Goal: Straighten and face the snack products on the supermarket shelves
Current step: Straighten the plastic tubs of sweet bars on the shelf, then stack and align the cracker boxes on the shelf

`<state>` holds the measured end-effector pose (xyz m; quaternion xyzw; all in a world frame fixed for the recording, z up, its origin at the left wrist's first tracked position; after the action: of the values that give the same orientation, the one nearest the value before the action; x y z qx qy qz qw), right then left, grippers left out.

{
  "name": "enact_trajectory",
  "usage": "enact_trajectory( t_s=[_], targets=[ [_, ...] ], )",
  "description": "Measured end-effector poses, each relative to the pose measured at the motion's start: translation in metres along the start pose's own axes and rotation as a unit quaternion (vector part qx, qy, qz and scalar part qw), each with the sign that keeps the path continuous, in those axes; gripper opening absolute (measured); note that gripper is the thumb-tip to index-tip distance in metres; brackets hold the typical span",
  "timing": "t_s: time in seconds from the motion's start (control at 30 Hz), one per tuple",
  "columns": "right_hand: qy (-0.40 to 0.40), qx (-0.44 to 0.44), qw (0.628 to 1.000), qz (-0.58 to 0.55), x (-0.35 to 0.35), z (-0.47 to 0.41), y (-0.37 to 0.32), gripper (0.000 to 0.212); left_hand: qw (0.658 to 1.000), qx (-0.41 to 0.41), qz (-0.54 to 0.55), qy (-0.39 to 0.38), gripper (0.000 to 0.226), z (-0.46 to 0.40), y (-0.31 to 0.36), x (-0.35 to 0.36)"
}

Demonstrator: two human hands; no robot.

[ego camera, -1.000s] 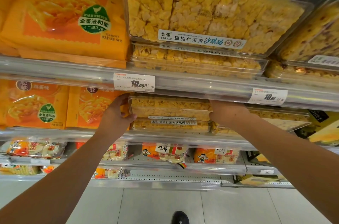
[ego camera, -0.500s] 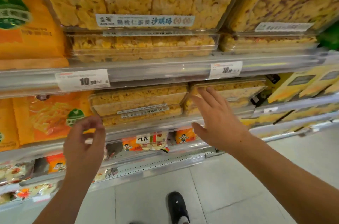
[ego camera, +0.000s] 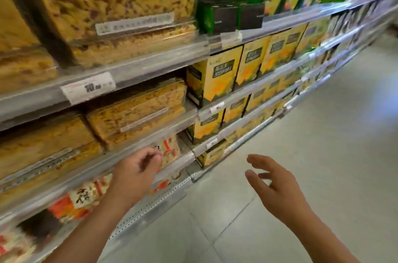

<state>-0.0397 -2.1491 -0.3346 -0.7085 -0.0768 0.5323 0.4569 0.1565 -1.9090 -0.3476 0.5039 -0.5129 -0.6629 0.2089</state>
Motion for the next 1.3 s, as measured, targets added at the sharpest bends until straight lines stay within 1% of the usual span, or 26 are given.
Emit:
enact_trajectory(
  t_s=[0.07, 0.1, 0.17, 0.23, 0.33, 0.43, 0.53, 0.63, 0.7, 0.87, 0.97, 1.03, 1.1, 1.23, 1.3],
  targets=[
    [0.038, -0.018, 0.999, -0.03, -0.041, -0.012, 0.012, 0.026, 0.999, 0.017, -0.024, -0.015, 0.019, -0.006, 0.021, 0.031],
    [0.056, -0.024, 0.997, -0.042, -0.063, -0.02, 0.016, 0.025, 0.999, 0.017, -0.041, -0.021, 0.019, -0.009, 0.028, 0.044],
    [0.093, -0.037, 0.993, -0.065, -0.105, -0.039, 0.019, 0.026, 0.995, 0.012, -0.091, -0.032, 0.017, -0.013, 0.038, 0.06],
    [0.12, -0.053, 0.988, -0.081, -0.141, -0.061, 0.021, 0.028, 0.993, -0.005, -0.112, -0.031, 0.016, -0.02, 0.04, 0.066],
    [0.128, -0.074, 0.984, -0.098, -0.177, -0.096, 0.021, 0.025, 0.992, -0.03, -0.121, -0.009, 0.016, -0.034, 0.038, 0.06],
    [0.119, -0.094, 0.983, -0.104, -0.188, -0.123, 0.023, 0.026, 0.989, -0.058, -0.134, 0.004, 0.015, -0.053, 0.039, 0.052],
    [0.087, -0.108, 0.985, -0.1, -0.185, -0.149, 0.032, 0.031, 0.989, -0.069, -0.124, 0.028, 0.016, -0.082, 0.047, 0.059],
    [0.066, -0.133, 0.987, -0.06, -0.182, -0.175, 0.04, 0.034, 0.993, -0.042, -0.101, 0.048, 0.02, -0.122, 0.067, 0.089],
    [0.052, -0.15, 0.987, -0.034, -0.183, -0.193, 0.047, 0.035, 0.996, -0.022, -0.082, 0.037, 0.017, -0.153, 0.085, 0.119],
    [0.033, -0.157, 0.987, -0.031, -0.197, -0.233, 0.068, 0.036, 0.998, 0.051, -0.021, -0.026, 0.016, -0.212, 0.147, 0.195],
    [0.02, -0.186, 0.982, -0.03, -0.206, -0.267, 0.063, 0.028, 0.995, 0.085, -0.019, -0.047, 0.016, -0.234, 0.176, 0.223],
    [0.002, -0.22, 0.975, -0.027, -0.209, -0.294, 0.051, 0.021, 0.995, 0.082, -0.021, -0.047, 0.017, -0.243, 0.185, 0.234],
    [-0.02, -0.262, 0.965, -0.022, -0.209, -0.321, 0.034, 0.022, 0.997, 0.073, -0.015, -0.029, 0.017, -0.248, 0.189, 0.239],
    [-0.1, -0.35, 0.931, -0.023, -0.194, -0.367, -0.008, 0.026, 0.998, 0.035, -0.008, 0.054, 0.022, -0.247, 0.195, 0.229],
    [-0.127, -0.404, 0.906, -0.013, -0.186, -0.38, -0.032, 0.036, 0.995, 0.02, -0.009, 0.098, 0.02, -0.241, 0.201, 0.22]
  ],
)
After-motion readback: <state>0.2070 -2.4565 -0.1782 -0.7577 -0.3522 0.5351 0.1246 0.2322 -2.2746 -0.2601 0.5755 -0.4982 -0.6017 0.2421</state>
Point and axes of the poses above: each hand's wrist, its own z-axis away from the middle knuckle, its own x-axis out of the palm, y = z × x, the point moved 7 cm from there along -z, towards the middle knuckle
